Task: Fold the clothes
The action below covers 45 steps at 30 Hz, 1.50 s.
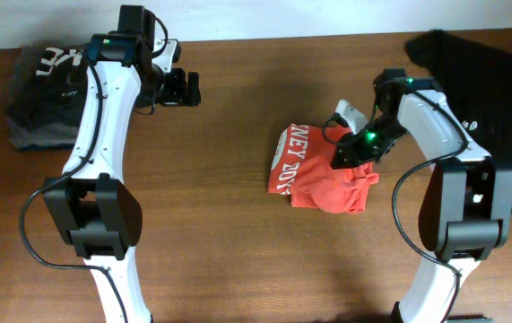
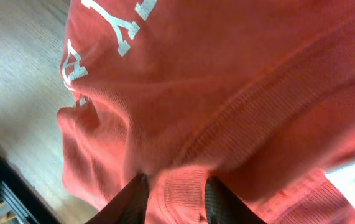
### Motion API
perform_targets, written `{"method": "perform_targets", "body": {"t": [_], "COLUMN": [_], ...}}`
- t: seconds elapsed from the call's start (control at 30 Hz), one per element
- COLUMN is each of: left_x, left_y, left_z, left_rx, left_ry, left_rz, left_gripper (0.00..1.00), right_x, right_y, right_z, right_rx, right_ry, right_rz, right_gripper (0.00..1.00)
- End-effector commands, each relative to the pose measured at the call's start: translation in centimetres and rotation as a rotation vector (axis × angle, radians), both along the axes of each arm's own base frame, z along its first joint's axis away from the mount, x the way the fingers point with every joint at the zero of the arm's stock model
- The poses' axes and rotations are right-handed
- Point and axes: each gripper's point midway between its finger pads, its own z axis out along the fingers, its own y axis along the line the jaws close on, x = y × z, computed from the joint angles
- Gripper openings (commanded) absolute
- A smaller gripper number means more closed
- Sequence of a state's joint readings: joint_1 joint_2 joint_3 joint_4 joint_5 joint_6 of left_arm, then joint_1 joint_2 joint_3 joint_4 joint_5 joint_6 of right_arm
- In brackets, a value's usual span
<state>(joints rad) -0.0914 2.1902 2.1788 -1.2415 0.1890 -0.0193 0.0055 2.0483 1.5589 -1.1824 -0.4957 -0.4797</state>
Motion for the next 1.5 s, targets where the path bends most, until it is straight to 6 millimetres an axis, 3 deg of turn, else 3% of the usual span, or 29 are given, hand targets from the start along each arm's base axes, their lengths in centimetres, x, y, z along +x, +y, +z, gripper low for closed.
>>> {"method": "perform_targets", "body": {"t": [0.0, 0.17, 0.47, 0.53, 0.6, 0.73, 0.97, 1.17, 1.2, 1.3, 1.47], "left_x": [0.2, 0.2, 0.2, 0.2, 0.2, 0.2, 0.2, 0.2, 0.2, 0.2, 0.1], "left_y": [0.0, 0.0, 0.0, 0.0, 0.0, 0.0, 0.0, 0.1, 0.1, 0.1, -0.3], "left_z": [0.1, 0.1, 0.1, 0.1, 0.1, 0.1, 0.1, 0.0, 0.0, 0.0, 0.0], "left_rx": [0.011, 0.011, 0.011, 0.011, 0.011, 0.012, 0.012, 0.018, 0.018, 0.018, 0.011], "left_ry": [-0.008, -0.007, -0.008, -0.008, -0.008, -0.008, -0.008, -0.008, -0.008, -0.008, -0.006], "left_rz": [-0.015, -0.015, -0.015, -0.015, -0.015, -0.015, -0.015, -0.013, -0.013, -0.013, -0.021], "left_gripper": [0.99, 0.99, 0.99, 0.99, 0.99, 0.99, 0.99, 0.99, 0.99, 0.99, 0.99], "right_x": [-0.5, 0.0, 0.5, 0.5, 0.5, 0.5, -1.3, -1.0, -1.0, -1.2, -0.9], "right_y": [0.1, -1.6, -1.6, -1.6, -1.6, -2.0, -5.5, -8.7, -8.9, -9.4, -9.6], "right_z": [0.2, -0.6, -0.7, -0.7, -0.7, -0.5, 2.1, 1.3, 1.2, 1.1, 2.0], "right_rx": [-0.022, -0.130, -0.135, -0.135, -0.135, -0.138, -0.153, -0.154, -0.154, -0.174, -0.185], "right_ry": [-0.022, -0.026, -0.048, -0.047, -0.047, -0.026, 0.157, 0.181, 0.182, 0.182, 0.183], "right_rz": [0.033, -0.003, -0.003, -0.003, -0.004, -0.052, -0.344, -0.500, -0.504, -0.509, -0.526], "right_gripper": [0.32, 0.31, 0.31, 0.25, 0.04, 0.04, 0.04, 0.04, 0.07, 0.37, 0.42]}}
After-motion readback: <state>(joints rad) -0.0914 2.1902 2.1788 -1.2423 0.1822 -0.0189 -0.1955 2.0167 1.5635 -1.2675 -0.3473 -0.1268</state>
